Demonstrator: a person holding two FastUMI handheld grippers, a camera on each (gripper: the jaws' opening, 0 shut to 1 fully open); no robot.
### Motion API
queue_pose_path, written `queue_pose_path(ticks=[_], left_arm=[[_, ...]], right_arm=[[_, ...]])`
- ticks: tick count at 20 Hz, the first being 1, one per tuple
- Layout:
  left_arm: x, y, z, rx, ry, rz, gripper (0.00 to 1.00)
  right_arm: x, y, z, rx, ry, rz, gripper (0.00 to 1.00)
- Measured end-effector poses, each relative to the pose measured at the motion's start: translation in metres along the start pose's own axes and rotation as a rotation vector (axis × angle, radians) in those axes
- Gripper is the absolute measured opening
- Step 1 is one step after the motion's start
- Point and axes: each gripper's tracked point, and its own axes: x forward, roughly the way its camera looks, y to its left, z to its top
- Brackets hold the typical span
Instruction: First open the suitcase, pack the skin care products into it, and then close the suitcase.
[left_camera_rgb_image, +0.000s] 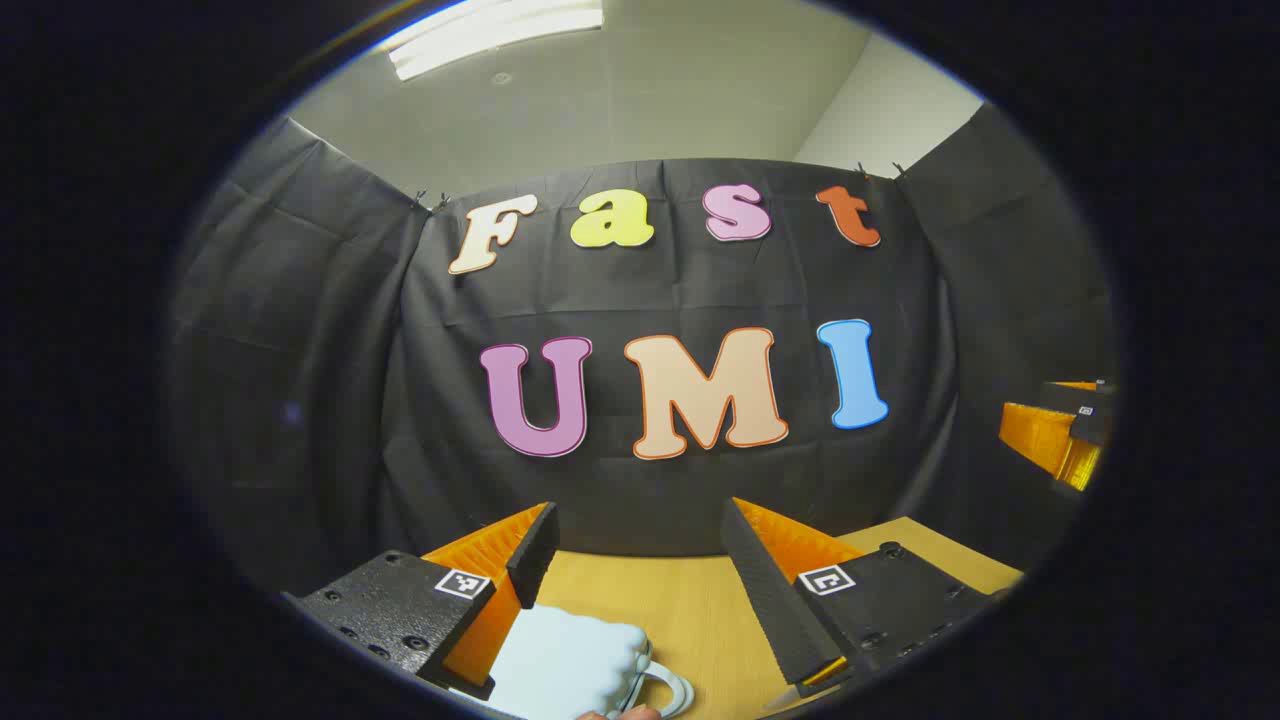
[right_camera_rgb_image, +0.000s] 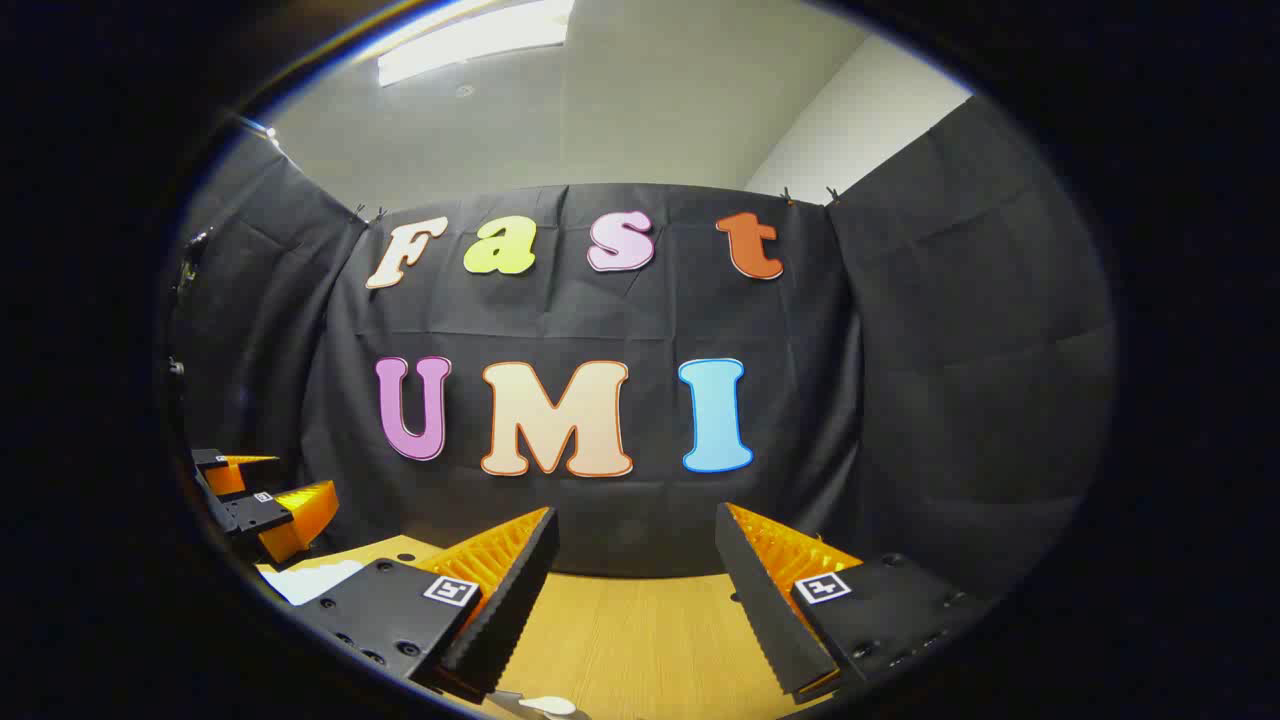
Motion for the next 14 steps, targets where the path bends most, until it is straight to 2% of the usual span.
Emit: queue_pose_path(ticks=[1,2,4,7,10,14], left_arm=[[0.000,0.000,0.001,0.001,0.000,0.004,0.99],[0.000,0.002,0.001,0.001,-0.001,0.007,0.95],[-0.001,0.003,0.000,0.006,0.003,0.015,0.95],[-0.002,0.003,-0.008,0.019,0.019,0.010,0.95],[0.001,-0.003,-0.053,0.040,0.133,-0.038,0.95],[0.006,0.000,-0.102,0.033,0.238,-0.014,0.95]], right_arm=[[0.000,0.001,0.001,-0.004,-0.005,0.004,0.98],[0.000,0.000,0.004,-0.011,-0.012,0.005,0.98],[0.000,0.004,0.004,-0.023,-0.018,0.021,0.96],[-0.001,0.011,-0.001,-0.032,-0.008,0.049,0.98],[-0.004,0.012,-0.010,-0.020,0.011,0.066,0.98],[-0.008,0.001,-0.017,-0.036,0.036,0.044,0.98]])
